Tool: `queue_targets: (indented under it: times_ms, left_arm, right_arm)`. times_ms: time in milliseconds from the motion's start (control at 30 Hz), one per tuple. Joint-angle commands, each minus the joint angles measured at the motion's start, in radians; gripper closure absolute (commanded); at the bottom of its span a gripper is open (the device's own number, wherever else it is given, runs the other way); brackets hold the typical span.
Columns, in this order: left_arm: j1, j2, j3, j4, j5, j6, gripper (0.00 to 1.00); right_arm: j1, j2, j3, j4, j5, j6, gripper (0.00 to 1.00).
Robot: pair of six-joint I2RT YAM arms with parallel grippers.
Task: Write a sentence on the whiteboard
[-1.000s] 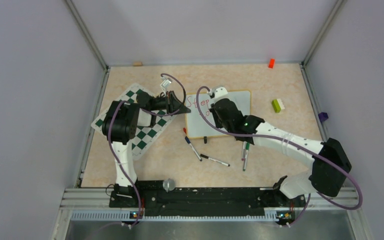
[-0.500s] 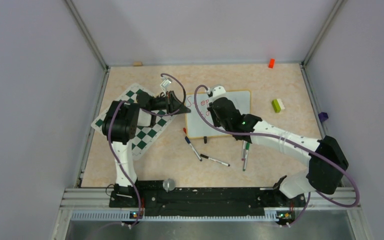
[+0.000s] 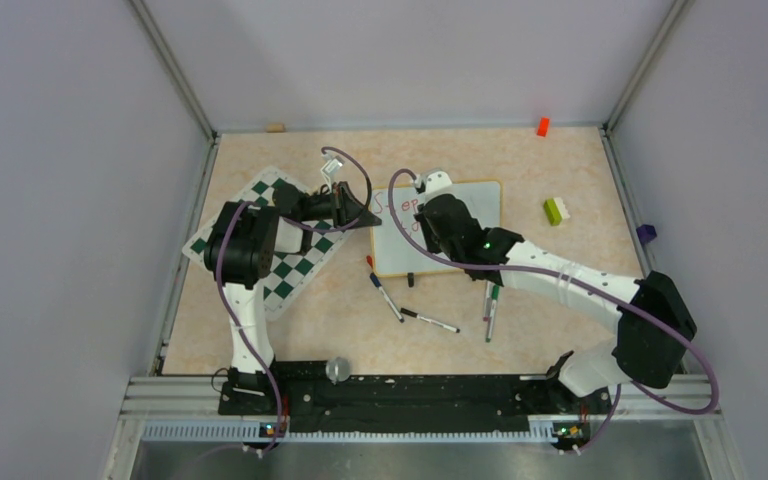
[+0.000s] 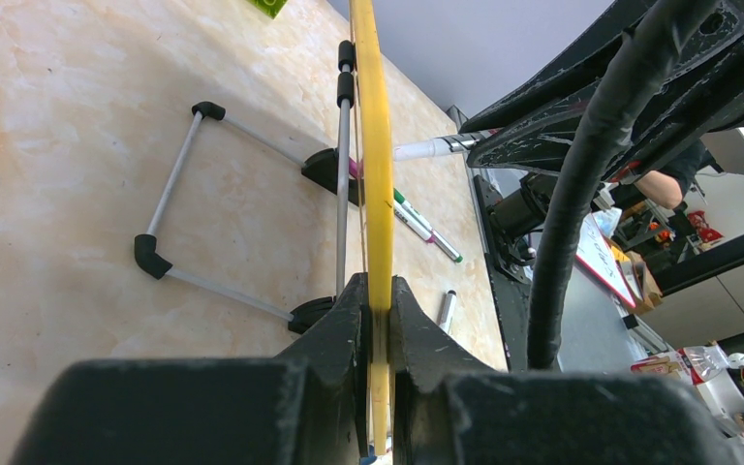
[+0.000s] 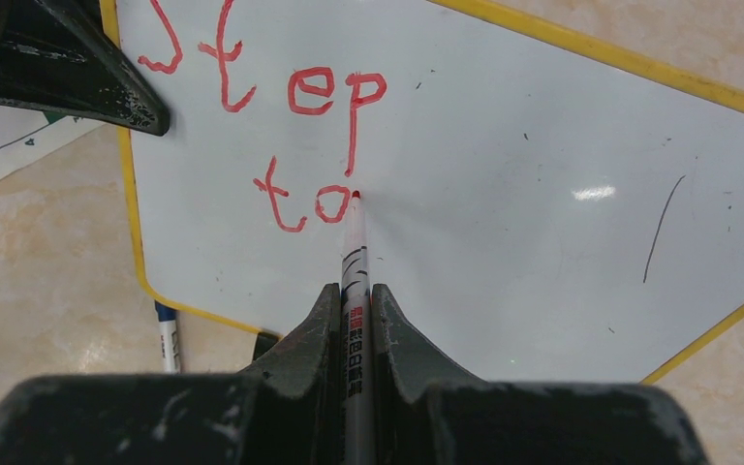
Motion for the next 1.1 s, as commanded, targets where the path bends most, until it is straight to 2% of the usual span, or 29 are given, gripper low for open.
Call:
queue_targets:
  times_ms: [0,1067]
  left_arm:
    - [-0.007,-0.027,0.023,0.117,0.009,-0.017,1.0]
    - [-0.008,-0.026,0.024,0.117,0.008,-0.017,1.0]
  right_arm:
    - [-0.01,-0.018,-0.015,0.017,0.009,0.02,1.0]
    - [-0.01,-0.044,-0.047,-0.013,0.025,0.027,1.0]
